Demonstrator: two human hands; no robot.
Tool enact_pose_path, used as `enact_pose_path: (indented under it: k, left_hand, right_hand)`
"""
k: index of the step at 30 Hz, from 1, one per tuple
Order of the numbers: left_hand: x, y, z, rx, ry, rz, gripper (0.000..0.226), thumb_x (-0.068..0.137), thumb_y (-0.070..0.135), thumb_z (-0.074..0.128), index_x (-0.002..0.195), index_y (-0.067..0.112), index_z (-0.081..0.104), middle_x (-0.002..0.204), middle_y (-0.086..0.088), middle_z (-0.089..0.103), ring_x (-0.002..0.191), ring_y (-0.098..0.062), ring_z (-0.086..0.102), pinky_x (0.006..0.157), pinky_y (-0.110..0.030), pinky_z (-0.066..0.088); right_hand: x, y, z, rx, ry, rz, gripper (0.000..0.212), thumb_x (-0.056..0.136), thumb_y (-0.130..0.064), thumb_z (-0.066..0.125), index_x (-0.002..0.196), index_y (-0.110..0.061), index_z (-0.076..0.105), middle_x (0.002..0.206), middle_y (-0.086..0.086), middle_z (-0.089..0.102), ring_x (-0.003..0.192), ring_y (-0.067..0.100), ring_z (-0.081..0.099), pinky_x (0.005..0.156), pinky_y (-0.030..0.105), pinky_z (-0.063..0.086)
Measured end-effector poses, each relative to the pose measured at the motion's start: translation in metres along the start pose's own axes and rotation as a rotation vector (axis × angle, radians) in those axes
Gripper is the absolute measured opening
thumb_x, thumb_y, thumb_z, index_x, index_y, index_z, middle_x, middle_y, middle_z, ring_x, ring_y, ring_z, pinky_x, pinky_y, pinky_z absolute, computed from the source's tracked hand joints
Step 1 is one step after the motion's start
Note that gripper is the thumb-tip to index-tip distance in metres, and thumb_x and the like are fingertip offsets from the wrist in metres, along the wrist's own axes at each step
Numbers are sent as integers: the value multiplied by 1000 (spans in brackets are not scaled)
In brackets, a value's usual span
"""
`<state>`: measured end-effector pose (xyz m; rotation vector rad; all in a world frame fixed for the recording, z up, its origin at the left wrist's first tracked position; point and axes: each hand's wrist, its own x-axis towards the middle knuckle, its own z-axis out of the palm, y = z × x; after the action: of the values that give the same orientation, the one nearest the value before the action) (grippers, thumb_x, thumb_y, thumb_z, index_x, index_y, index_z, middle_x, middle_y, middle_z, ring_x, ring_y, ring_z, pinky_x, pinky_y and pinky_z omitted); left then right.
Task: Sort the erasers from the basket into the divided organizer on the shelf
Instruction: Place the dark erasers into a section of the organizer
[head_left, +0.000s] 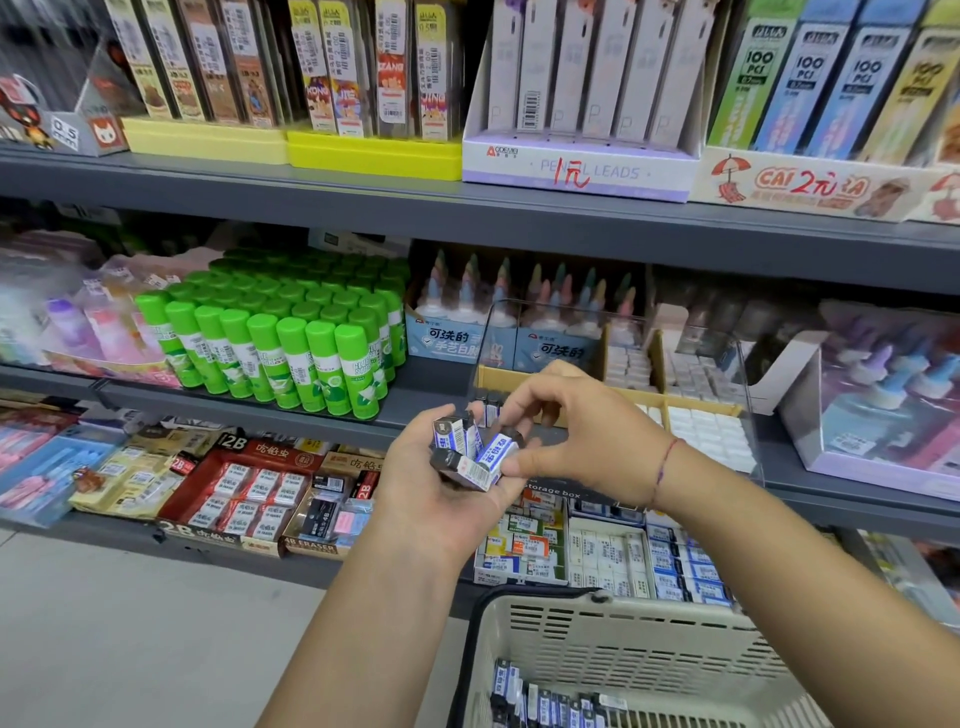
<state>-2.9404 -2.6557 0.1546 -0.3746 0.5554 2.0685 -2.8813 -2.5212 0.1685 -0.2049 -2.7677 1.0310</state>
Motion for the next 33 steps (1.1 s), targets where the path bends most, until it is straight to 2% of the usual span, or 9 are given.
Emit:
enact_pose_path:
  k: [2,6,10,13,17,23,25,29,33]
  left_hand:
    - [1,0,1,-10,23,17,19,91,17,52,89,2,62,125,-21,60,111,-36,60,72,-46,50]
    - [4,0,1,-10,52,29,18,90,17,52,89,1,63,122,-23,60,111,-36,60,103,-44,41]
    - [4,5,1,-74,74,55,20,91,16,53,89,-1,64,121,-24,60,110,-32,60,90,-46,50]
    - [0,10,1,-107,96,82,22,92,16,54,94,-2,65,114,-25,61,102,-35,62,91,-48,50]
    - [-1,12,1,-121,96,79,23,92,16,55,101,-2,65,113,-26,61,103,-37,61,86,-48,52]
    - [-2,12,0,-126,99,86,23,91,15,56,100,-3,66,112,-27,61,103,-38,62,91,-49,51]
    - [-1,12,0,-123,100,84,24,91,16,56,102,-3,66,112,-27,61,102,-37,62,90,-48,51]
    - [-1,11,2,-126,102,83,24,92,16,56,102,-3,66,113,-27,61,103,-37,62,89,-48,52]
    - [-2,10,2,-125,100,80,24,92,16,56,100,-3,66,113,-25,61,103,-36,62,91,-48,51]
  right_hand:
    - [-1,0,-3,37,-6,-26,31,67,-23,85,89,-24,64,86,-10,56,74,3,51,68,14,44]
    - [-2,0,-5,315,-117,-47,29,69,-4,81,87,-15,61,65,-13,61,60,1,51,57,12,44]
    - [7,8,-23,453,-44,-14,29,67,3,79,85,-9,59,71,-1,61,64,11,51,62,14,47]
    - [20,25,-37,182,122,61,31,66,-6,83,80,-14,57,70,-4,56,61,10,47,62,14,45]
    - [29,47,-26,-36,73,174,34,68,-13,84,74,-23,53,75,-1,58,59,9,49,63,16,46]
    - [21,56,-26,530,79,139,31,72,9,74,80,-12,53,81,31,52,78,26,51,66,20,50]
    - [21,56,-24,463,85,146,30,72,6,75,80,-13,54,77,22,56,70,20,55,64,16,50]
    - [32,61,-16,-94,153,231,32,71,-14,83,76,-21,52,62,-3,62,54,5,55,64,19,47]
    - [46,62,-1,-239,157,268,24,76,-16,77,84,-21,54,67,-2,67,68,14,67,69,27,51]
